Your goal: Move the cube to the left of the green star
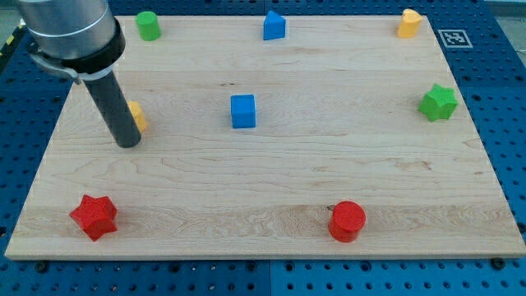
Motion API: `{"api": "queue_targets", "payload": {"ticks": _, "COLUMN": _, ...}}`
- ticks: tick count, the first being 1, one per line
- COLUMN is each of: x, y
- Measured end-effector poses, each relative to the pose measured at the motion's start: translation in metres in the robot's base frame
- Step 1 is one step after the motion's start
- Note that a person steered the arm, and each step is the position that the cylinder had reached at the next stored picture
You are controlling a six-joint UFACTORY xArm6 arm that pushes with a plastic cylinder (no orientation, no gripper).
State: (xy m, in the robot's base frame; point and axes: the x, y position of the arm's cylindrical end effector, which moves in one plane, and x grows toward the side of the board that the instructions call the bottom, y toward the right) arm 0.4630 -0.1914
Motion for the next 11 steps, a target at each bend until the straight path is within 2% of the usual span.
{"api": "queue_targets", "payload": {"ticks": 1, "x": -0.004, "y": -0.002}}
{"api": "queue_targets", "payload": {"ticks": 3, "x": 0.003, "y": 0.054}}
{"api": "queue_targets", "payload": {"ticks": 4, "x": -0.004, "y": 0.096}}
{"api": "queue_targets", "payload": {"ticks": 6, "x": -0.031, "y": 0.137}}
{"api": "queue_targets", "payload": {"ticks": 7, "x": -0.031, "y": 0.191}}
{"api": "queue_targets", "payload": {"ticks": 9, "x": -0.046, "y": 0.217}}
{"api": "queue_targets", "payload": {"ticks": 11, "x": -0.092, "y": 0.218}}
